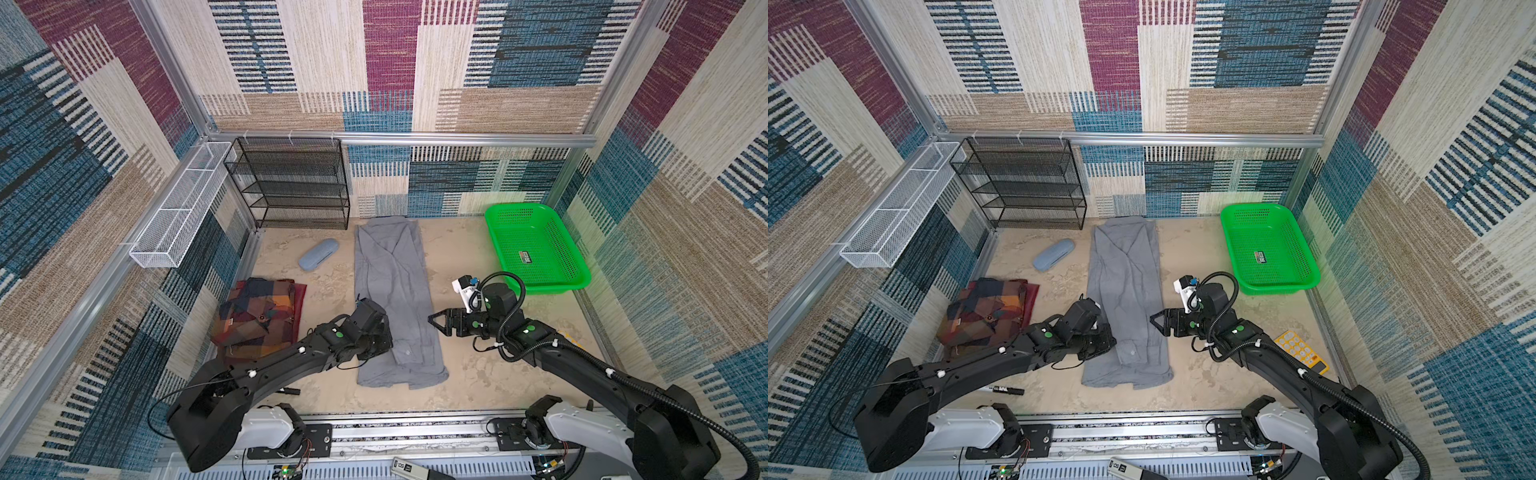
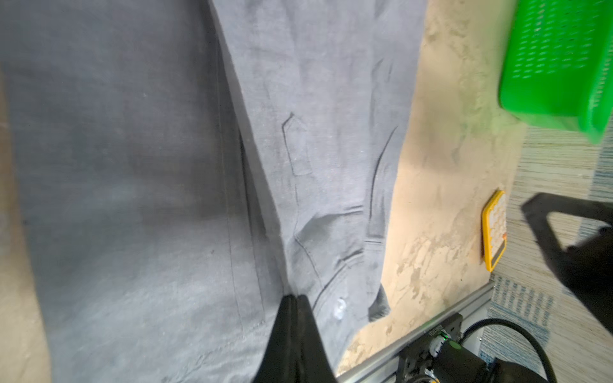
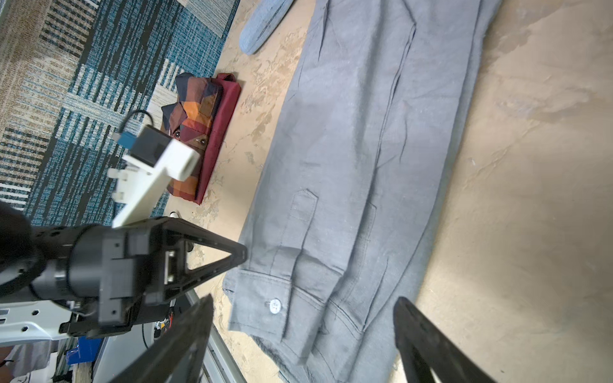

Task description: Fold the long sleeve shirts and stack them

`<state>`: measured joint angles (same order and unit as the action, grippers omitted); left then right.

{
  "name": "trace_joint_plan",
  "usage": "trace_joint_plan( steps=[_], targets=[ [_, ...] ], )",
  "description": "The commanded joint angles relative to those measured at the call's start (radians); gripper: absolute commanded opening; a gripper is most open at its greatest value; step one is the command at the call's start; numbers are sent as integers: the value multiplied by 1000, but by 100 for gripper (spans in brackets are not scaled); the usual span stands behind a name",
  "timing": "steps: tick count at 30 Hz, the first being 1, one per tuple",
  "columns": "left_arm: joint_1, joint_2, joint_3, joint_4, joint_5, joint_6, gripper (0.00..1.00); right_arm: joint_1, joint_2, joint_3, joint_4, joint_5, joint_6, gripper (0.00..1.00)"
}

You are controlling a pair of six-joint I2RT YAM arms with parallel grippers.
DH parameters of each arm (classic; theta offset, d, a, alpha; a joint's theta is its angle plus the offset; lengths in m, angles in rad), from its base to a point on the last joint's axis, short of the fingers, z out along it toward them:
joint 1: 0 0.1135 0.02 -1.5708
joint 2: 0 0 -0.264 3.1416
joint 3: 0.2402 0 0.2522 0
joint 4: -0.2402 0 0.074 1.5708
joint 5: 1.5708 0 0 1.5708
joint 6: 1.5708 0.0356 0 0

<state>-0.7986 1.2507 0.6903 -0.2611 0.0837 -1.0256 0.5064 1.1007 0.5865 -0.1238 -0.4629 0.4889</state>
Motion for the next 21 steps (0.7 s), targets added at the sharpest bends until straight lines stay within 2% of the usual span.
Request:
trace_joint_plan(
  steps=[1, 11, 15, 16, 17, 19, 21],
  targets=[
    [1, -78, -40, -54, -30, 23, 0, 2, 11, -8, 39, -22, 15, 85],
    [1, -212, -220, -54, -40, -36, 0, 3, 56, -30, 90, -57, 46, 84],
    [1, -194, -239, -30, -31, -27, 0, 10, 95, -29, 101, -58, 51, 83],
    [1, -179, -227, -36, -28, -18, 3, 15, 107, -26, 103, -51, 52, 83],
    [1, -171, -214, -54, -38, -13, 11, 21, 118, -23, 104, -44, 53, 83],
    [3, -168, -196, -70, -62, 0, 19, 35, 144, -16, 98, -28, 53, 83],
    [13, -176, -180, -78, -71, 20, 32, 44, 161, -12, 92, -5, 57, 83]
  ],
)
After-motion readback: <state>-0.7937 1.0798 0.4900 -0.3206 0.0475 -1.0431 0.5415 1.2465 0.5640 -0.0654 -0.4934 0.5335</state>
